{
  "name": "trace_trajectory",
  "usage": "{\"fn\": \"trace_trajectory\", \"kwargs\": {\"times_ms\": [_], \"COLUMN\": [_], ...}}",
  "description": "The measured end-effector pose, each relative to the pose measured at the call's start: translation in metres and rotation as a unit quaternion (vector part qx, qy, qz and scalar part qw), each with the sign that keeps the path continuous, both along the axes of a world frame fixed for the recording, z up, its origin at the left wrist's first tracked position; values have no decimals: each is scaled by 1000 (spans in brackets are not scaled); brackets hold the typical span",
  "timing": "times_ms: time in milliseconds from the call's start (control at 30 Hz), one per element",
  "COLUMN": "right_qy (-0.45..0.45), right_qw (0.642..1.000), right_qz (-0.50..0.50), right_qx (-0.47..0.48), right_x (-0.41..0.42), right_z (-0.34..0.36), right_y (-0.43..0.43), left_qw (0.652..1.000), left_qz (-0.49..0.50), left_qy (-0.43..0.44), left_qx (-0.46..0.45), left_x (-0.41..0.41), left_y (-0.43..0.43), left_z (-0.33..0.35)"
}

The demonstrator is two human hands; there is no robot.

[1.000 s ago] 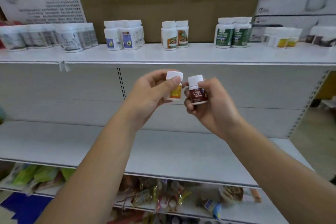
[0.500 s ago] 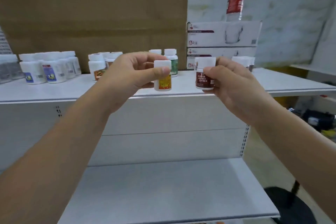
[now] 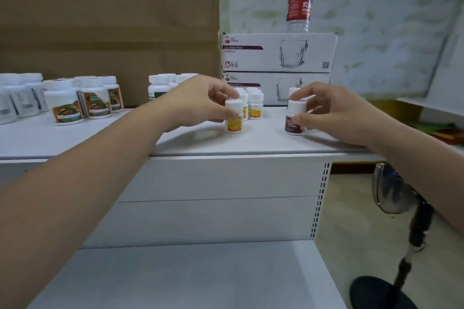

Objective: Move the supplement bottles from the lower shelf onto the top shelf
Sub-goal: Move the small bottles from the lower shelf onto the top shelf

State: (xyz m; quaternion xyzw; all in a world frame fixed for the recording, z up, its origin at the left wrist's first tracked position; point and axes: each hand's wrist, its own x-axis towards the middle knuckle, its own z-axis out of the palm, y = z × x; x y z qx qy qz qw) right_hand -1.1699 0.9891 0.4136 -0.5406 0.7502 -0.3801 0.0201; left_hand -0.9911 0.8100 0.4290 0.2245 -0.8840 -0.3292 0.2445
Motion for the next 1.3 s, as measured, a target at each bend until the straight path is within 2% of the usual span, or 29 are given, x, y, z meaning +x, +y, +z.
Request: {"fn": "trace_trajectory", "kwargs": {"times_ms": [333,667,767,933,1133,1300], "right_qy": [19,37,55,69,52,47], "right_qw": [999,994,990,983,983,984], "right_qz": [-35,-96,-121,-150,-170,-173], "right_qx": [10,21,42,85,40,14], "right_x": [-45,-69,-76,-83,-89,-85], "right_z": [5,8,12,19,10,5], "right_y": [2,-4,-6,-15,-30,-30], "left_qw": [992,988,987,971,953,951], "left_qz": [64,92,101,88,82,76], "left_qy": [15,0,-35,-136,-204,-214], "left_qx": [-107,-124,-122,-175,-206,-208], "left_x": [-29,-32,-26,-17,-12,-11], "left_y": [-13,-18,-20,-21,-15,-12], "left_z": [-8,-10,-10,-14,-19,-20]}}
